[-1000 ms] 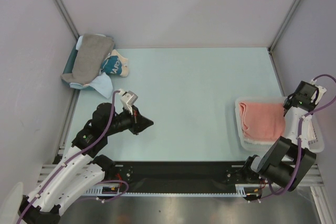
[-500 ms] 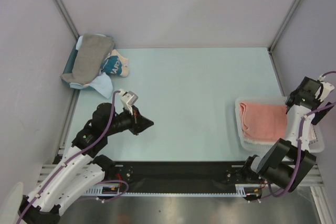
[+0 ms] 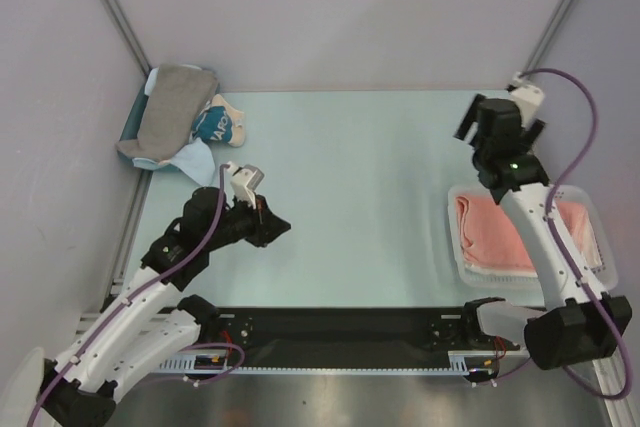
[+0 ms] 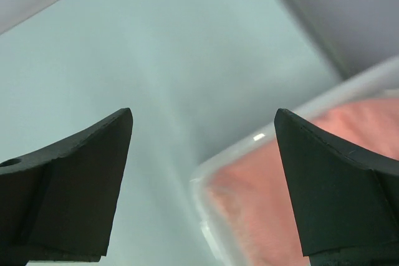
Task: Fold and stack the towels
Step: Grab crumpled towel
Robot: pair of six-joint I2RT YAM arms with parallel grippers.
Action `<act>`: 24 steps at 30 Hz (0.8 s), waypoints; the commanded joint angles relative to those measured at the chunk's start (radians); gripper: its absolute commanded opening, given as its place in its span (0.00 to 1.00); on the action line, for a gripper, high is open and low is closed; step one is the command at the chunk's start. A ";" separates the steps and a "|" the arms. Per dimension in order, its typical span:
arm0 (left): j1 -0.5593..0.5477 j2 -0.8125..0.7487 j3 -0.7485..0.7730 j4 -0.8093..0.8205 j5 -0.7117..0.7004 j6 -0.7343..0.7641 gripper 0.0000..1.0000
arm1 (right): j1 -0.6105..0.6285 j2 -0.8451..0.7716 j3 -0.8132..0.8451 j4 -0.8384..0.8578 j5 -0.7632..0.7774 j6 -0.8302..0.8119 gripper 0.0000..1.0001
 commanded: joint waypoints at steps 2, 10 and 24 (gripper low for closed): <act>-0.004 0.061 0.154 -0.012 -0.211 -0.063 0.18 | 0.269 0.129 0.084 0.050 0.113 0.108 1.00; 0.153 0.293 0.349 0.002 -0.698 -0.159 0.40 | 0.435 0.307 0.026 0.257 -0.333 0.242 1.00; 0.689 1.221 1.003 0.080 -0.810 -0.162 0.43 | 0.642 0.474 -0.031 0.331 -0.418 0.118 1.00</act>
